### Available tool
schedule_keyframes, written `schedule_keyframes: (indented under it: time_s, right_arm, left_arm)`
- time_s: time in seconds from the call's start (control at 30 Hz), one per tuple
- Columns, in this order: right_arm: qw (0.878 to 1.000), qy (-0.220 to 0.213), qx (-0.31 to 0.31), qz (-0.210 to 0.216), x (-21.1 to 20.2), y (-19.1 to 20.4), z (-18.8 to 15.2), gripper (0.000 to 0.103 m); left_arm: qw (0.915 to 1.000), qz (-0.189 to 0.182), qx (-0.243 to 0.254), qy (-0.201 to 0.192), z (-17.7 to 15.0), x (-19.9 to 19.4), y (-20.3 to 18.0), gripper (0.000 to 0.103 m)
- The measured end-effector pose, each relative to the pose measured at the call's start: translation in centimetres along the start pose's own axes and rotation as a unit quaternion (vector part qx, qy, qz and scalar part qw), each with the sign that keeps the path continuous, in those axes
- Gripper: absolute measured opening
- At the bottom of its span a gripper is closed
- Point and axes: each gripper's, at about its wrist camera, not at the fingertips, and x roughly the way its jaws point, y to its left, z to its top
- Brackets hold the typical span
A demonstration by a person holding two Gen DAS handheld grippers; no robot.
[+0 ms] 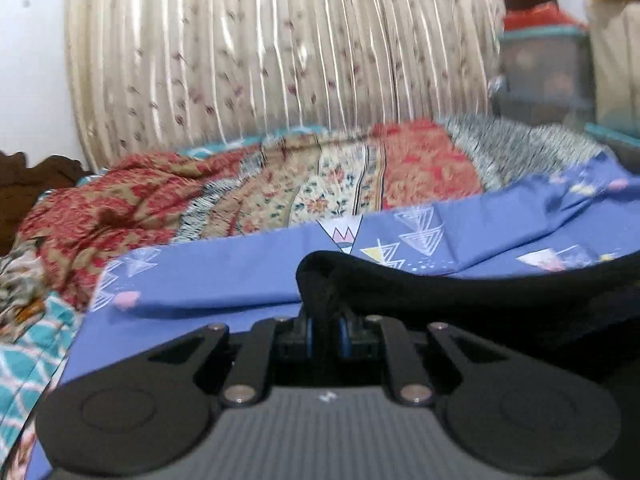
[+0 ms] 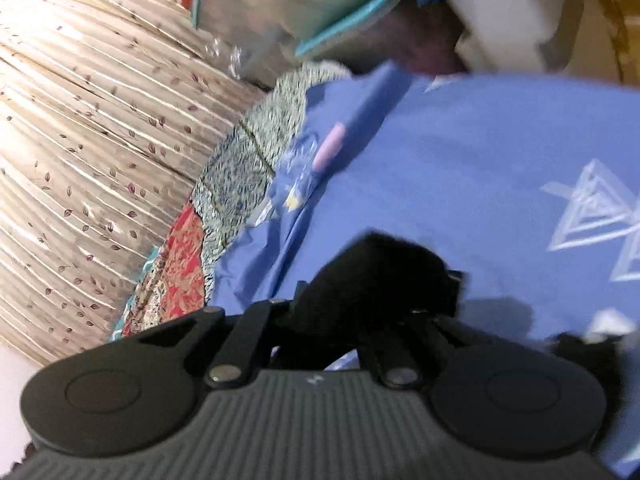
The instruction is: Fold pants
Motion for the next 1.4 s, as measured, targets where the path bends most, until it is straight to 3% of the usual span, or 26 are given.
schedule_keyframes:
  time_s: [0.1, 0.23, 0.27, 0.33, 0.37, 0.4, 0.43, 0.53, 0.57, 0.6, 0.63, 0.77, 0.87, 0.9, 0.97, 1.0, 1.07, 1.1, 1.13, 1.17, 1.23, 1.27, 1.33, 1.4]
  right_arm:
    - [1.000, 0.007, 0.007, -0.010, -2.7, -3.1, -1.2, 0.008]
    - [0.993, 0.035, 0.007, -0.113, -3.0, -8.1, -5.2, 0.012]
    - [0.992, 0.043, 0.028, -0.116, -3.1, -9.7, -6.1, 0.012]
    - [0.992, 0.024, 0.099, -0.077, -4.0, -12.1, -7.1, 0.014]
    - [0.989, 0.011, 0.136, -0.062, -4.6, -13.0, -7.4, 0.019]
    - [0.985, -0.006, 0.160, -0.060, -5.2, -13.4, -7.6, 0.035]
    - [0.983, -0.026, 0.168, -0.067, -5.9, -13.5, -7.6, 0.042]
    - [0.984, -0.048, 0.155, -0.074, -7.1, -13.2, -7.3, 0.050]
    - [0.985, -0.050, 0.150, -0.068, -7.3, -13.1, -7.4, 0.051]
    - [0.986, -0.048, 0.147, -0.060, -7.4, -13.0, -7.7, 0.057]
    - [0.987, -0.045, 0.146, -0.053, -7.5, -13.1, -8.1, 0.065]
    - [0.989, -0.019, 0.148, -0.022, -6.8, -13.6, -10.7, 0.077]
    - [0.988, 0.013, 0.155, -0.009, -6.3, -13.8, -11.1, 0.079]
    - [0.988, 0.021, 0.156, -0.004, -6.2, -14.0, -11.3, 0.081]
    - [0.988, 0.018, 0.150, 0.002, -5.1, -13.2, -11.3, 0.089]
    - [0.989, 0.010, 0.144, 0.005, -4.4, -12.9, -11.1, 0.090]
    - [0.989, 0.002, 0.145, 0.003, -3.1, -12.5, -10.0, 0.089]
    - [0.989, 0.003, 0.146, 0.000, -2.4, -12.1, -9.4, 0.080]
    - [0.991, 0.010, 0.135, -0.009, -1.7, -11.6, -8.6, 0.047]
    - [0.993, 0.018, 0.114, -0.032, -1.0, -10.8, -7.7, 0.027]
    - [0.997, 0.012, 0.069, -0.015, -0.9, -9.2, -5.7, 0.019]
    - [0.999, -0.002, 0.054, 0.005, -1.1, -8.0, -5.0, 0.018]
    - [0.994, -0.041, 0.011, 0.096, -2.6, -5.2, -3.5, 0.018]
    - [0.977, -0.072, -0.042, 0.195, -4.4, -3.5, -2.9, 0.018]
  left_arm:
    - [0.9994, -0.031, -0.009, 0.010, -3.8, -5.4, -0.2, 0.013]
    - [0.9925, -0.061, -0.011, 0.106, -11.1, -9.1, -2.8, 0.024]
    - [0.9899, -0.060, -0.014, 0.128, -12.6, -9.3, -3.2, 0.025]
    - [0.9844, -0.055, -0.031, 0.164, -14.9, -10.3, -3.5, 0.027]
    - [0.9830, -0.054, -0.043, 0.170, -15.4, -11.0, -3.3, 0.031]
    - [0.9814, -0.055, -0.065, 0.172, -15.5, -11.8, -2.5, 0.041]
    - [0.9807, -0.055, -0.087, 0.166, -15.4, -12.6, -1.5, 0.046]
    - [0.9769, -0.026, -0.158, 0.141, -14.5, -14.0, 2.3, 0.061]
    - [0.9717, -0.019, -0.187, 0.143, -14.1, -13.7, 3.6, 0.077]
    - [0.9638, -0.015, -0.223, 0.146, -13.7, -13.2, 4.9, 0.089]
    - [0.9562, -0.020, -0.253, 0.146, -13.5, -12.7, 5.8, 0.090]
    - [0.9211, -0.068, -0.345, 0.168, -13.4, -9.5, 6.9, 0.103]
    - [0.8972, -0.109, -0.380, 0.197, -14.1, -6.0, 6.0, 0.103]
    - [0.8858, -0.122, -0.397, 0.208, -14.4, -4.5, 5.7, 0.103]
    - [0.8532, -0.147, -0.445, 0.228, -15.6, -1.9, 5.5, 0.103]
    - [0.8381, -0.142, -0.472, 0.234, -16.2, -0.8, 5.6, 0.103]
    - [0.8275, -0.118, -0.500, 0.226, -17.1, 0.1, 5.0, 0.095]
    - [0.8331, -0.094, -0.497, 0.224, -16.9, 0.1, 4.9, 0.065]
    - [0.8436, -0.072, -0.480, 0.229, -16.7, -0.4, 4.4, 0.048]
    - [0.8539, -0.066, -0.463, 0.228, -16.3, -0.6, 4.2, 0.036]
    - [0.8705, -0.069, -0.438, 0.213, -15.3, -1.9, 4.0, 0.027]
    - [0.8851, -0.065, -0.417, 0.196, -14.5, -3.1, 3.8, 0.026]
    - [0.9167, -0.052, -0.364, 0.157, -13.2, -5.9, 3.2, 0.025]
    - [0.9346, -0.041, -0.330, 0.125, -12.8, -8.0, 2.2, 0.025]
